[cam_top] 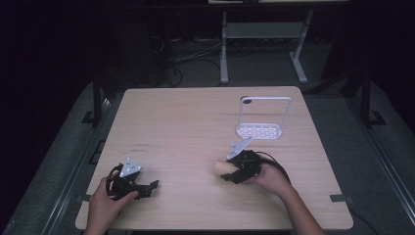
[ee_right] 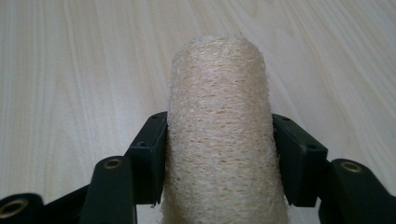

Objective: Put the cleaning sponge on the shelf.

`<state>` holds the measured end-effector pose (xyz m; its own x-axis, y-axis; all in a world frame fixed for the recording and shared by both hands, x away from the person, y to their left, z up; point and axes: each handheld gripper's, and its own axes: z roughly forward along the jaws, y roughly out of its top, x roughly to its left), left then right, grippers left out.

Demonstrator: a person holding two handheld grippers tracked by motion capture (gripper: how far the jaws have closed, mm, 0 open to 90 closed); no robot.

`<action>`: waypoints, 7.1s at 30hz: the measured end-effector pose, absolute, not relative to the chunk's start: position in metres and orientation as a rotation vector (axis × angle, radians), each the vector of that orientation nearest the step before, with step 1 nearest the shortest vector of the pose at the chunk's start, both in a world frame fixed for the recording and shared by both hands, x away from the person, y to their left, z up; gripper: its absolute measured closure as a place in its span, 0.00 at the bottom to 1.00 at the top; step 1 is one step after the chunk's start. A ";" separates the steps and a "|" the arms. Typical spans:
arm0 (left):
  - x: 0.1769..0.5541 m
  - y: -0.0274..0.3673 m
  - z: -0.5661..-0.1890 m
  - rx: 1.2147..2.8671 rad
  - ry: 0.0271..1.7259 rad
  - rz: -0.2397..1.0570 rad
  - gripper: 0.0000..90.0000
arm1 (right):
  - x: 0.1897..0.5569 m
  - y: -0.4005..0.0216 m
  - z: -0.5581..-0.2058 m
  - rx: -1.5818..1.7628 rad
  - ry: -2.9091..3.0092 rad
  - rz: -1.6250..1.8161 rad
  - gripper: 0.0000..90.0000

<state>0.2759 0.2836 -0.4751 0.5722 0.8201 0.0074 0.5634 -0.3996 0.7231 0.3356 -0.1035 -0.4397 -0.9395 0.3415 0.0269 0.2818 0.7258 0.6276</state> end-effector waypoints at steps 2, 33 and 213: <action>0.276 0.284 -0.475 2.116 1.100 0.480 0.14 | 0.337 -0.106 -0.439 0.537 2.822 1.011 0.47; 0.276 0.284 -0.475 2.114 1.099 0.481 0.14 | 0.347 -0.139 -0.436 0.742 2.713 0.976 0.47; 0.276 0.283 -0.475 2.114 1.101 0.480 0.14 | 0.406 -0.228 -0.465 1.369 2.220 0.952 1.00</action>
<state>0.2759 0.2834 -0.4751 0.5713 0.8207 0.0064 0.5635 -0.3980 0.7239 0.4058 -0.2277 -0.4648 -0.4641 0.8848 0.0415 0.6402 0.3027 0.7061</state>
